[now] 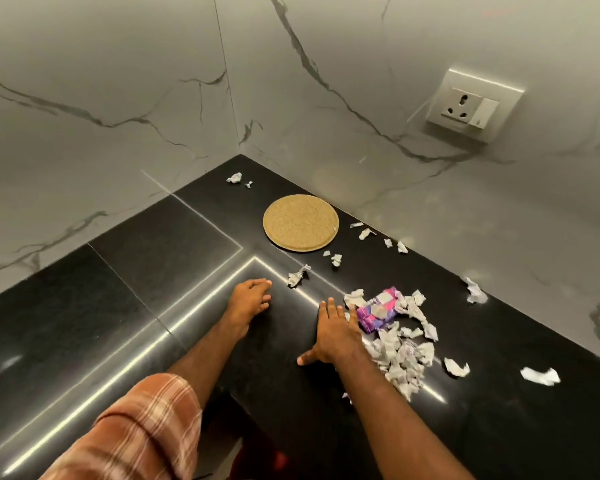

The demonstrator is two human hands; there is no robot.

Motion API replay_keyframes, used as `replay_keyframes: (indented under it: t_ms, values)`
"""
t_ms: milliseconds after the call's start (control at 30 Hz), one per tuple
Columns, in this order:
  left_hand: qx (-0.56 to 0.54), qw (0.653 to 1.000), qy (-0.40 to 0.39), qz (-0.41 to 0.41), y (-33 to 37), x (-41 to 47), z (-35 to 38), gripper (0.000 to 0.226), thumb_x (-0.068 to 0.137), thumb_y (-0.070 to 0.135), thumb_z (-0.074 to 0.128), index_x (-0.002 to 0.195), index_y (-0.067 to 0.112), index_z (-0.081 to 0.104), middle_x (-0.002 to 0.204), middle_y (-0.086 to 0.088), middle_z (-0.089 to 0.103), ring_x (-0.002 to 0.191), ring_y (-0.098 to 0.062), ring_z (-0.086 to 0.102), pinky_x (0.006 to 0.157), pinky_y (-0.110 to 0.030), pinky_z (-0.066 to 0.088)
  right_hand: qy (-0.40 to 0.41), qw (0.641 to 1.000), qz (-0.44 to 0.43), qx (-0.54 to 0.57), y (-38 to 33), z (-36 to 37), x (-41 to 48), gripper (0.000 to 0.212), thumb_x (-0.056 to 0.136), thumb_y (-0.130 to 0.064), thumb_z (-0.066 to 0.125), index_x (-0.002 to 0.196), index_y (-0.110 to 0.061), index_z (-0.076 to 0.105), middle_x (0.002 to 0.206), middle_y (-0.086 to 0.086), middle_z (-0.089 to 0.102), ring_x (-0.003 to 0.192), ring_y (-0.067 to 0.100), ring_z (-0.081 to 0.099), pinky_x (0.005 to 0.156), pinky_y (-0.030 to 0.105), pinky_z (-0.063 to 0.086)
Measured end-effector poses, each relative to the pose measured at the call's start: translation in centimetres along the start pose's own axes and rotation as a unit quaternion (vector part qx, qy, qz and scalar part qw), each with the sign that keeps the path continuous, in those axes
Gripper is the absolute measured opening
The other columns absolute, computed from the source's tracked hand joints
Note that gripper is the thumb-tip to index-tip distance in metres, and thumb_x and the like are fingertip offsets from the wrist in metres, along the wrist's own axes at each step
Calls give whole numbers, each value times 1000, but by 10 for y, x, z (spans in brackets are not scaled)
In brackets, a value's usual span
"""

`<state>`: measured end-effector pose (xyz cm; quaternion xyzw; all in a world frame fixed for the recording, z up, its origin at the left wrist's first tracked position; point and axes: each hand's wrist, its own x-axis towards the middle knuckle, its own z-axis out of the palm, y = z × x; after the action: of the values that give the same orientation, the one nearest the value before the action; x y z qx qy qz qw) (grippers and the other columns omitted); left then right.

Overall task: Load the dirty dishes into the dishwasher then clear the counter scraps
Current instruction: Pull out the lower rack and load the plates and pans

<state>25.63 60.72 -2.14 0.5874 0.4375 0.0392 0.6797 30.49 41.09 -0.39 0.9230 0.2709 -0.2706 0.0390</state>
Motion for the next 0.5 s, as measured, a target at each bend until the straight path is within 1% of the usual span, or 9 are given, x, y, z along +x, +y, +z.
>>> replay_keyframes:
  t_ms: [67, 167, 200, 300, 367, 400, 433, 467, 500]
  values:
    - [-68, 997, 6, -33, 18, 18, 17, 24, 98, 22, 64, 118, 8, 63, 114, -10, 65, 104, -22, 64, 80, -28, 54, -22, 1000, -5, -16, -2, -6, 1, 148, 66, -71, 83, 163, -5, -7, 172, 15, -7, 159, 34, 0, 129, 50, -3]
    - [-151, 987, 1, -59, 42, 48, 42, 43, 100, 22, 62, 137, 1, 53, 127, -17, 59, 123, -28, 58, 96, -32, 49, -62, 996, -6, -60, -6, -14, 5, 145, 72, -60, 85, 161, -1, -13, 170, 21, -12, 158, 40, -1, 130, 47, 2]
    - [-176, 982, 3, -66, 50, 58, 50, 47, 100, 23, 61, 140, 0, 50, 133, -19, 57, 127, -29, 56, 98, -32, 47, -69, 995, -9, -72, -6, -16, 8, 144, 73, -58, 86, 160, 1, -13, 170, 23, -12, 158, 41, -1, 130, 48, 3]
    - [-233, 969, 23, -79, 69, 84, 68, 48, 101, 22, 58, 142, 0, 49, 140, -20, 56, 126, -30, 58, 94, -32, 49, -77, 992, -21, -93, -5, -14, 13, 144, 74, -56, 86, 159, 3, -14, 169, 25, -14, 158, 41, -1, 130, 49, 4]
    - [-251, 963, 48, -86, 75, 97, 75, 43, 101, 21, 57, 139, 1, 51, 126, -17, 62, 111, -27, 64, 86, -31, 54, -69, 993, -29, -87, -2, -8, 11, 144, 75, -54, 87, 159, 2, -16, 168, 24, -17, 158, 41, -3, 130, 48, 2]
    - [-252, 961, 62, -93, 78, 103, 78, 38, 101, 22, 58, 134, 4, 54, 112, -14, 64, 95, -23, 66, 77, -29, 55, -67, 994, -33, -79, 0, -6, 11, 144, 75, -53, 87, 159, 1, -17, 168, 23, -19, 158, 40, -5, 130, 47, 2]
    - [-249, 961, 73, -96, 80, 103, 77, 30, 100, 23, 59, 126, 8, 58, 97, -9, 63, 78, -18, 64, 65, -26, 53, -68, 995, -35, -68, -1, -4, 9, 144, 75, -51, 87, 159, 0, -18, 168, 22, -20, 158, 39, -6, 130, 47, 1]
    - [-245, 961, 82, -100, 83, 104, 80, 21, 99, 24, 61, 115, 11, 60, 87, -5, 60, 67, -14, 59, 57, -22, 49, -73, 995, -37, -51, 2, -3, 9, 144, 75, -49, 88, 159, -2, -19, 168, 20, -22, 158, 38, -7, 130, 47, 1]
    - [-247, 960, 86, -102, 85, 105, 85, 17, 97, 25, 64, 107, 12, 61, 83, -3, 59, 63, -12, 56, 54, -21, 47, -77, 995, -42, -38, 6, -2, 10, 143, 76, -47, 88, 159, -4, -19, 168, 18, -23, 158, 37, -8, 130, 46, 2]
